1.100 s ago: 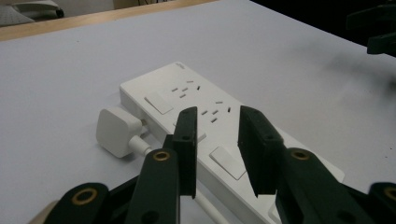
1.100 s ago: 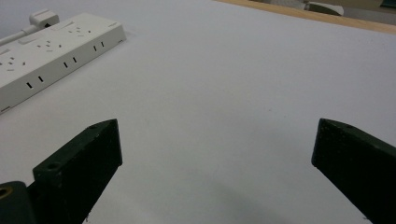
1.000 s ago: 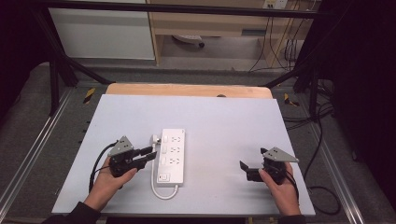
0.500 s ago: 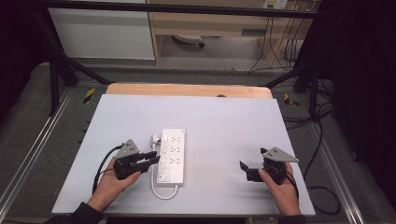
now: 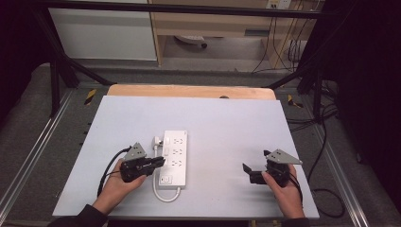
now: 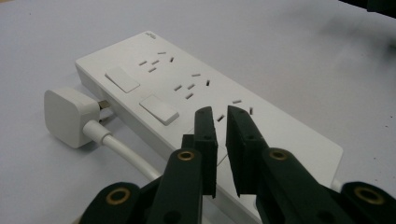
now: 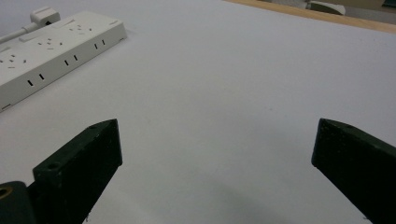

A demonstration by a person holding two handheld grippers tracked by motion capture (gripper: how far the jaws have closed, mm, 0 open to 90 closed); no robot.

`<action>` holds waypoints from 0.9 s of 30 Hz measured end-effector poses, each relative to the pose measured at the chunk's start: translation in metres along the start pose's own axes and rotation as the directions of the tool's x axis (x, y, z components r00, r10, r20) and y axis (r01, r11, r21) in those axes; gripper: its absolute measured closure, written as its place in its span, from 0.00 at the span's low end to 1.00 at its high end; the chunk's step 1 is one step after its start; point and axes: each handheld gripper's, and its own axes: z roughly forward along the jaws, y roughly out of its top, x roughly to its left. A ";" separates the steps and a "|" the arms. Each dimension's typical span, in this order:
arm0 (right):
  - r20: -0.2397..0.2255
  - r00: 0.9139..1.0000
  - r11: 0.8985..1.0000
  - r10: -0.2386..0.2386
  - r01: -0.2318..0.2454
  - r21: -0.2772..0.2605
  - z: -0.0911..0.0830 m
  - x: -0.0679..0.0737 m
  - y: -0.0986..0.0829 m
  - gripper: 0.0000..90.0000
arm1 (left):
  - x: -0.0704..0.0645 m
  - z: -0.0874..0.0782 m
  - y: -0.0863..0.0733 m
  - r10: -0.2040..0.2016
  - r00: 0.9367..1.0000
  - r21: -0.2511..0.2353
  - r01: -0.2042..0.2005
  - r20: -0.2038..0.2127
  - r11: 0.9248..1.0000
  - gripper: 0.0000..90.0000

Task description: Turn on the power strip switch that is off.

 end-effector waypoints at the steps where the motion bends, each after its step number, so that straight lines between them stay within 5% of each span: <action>1: 0.000 1.000 1.000 0.000 0.000 0.000 0.000 0.000 0.000 0.02 | 0.001 0.001 0.000 -0.001 1.000 0.000 0.001 -0.001 1.000 0.93; 27: 0.000 1.000 1.000 -0.002 0.002 0.000 -0.001 0.000 0.000 0.02 | 0.015 0.027 0.010 -0.032 0.998 -0.021 0.031 -0.048 0.999 1.00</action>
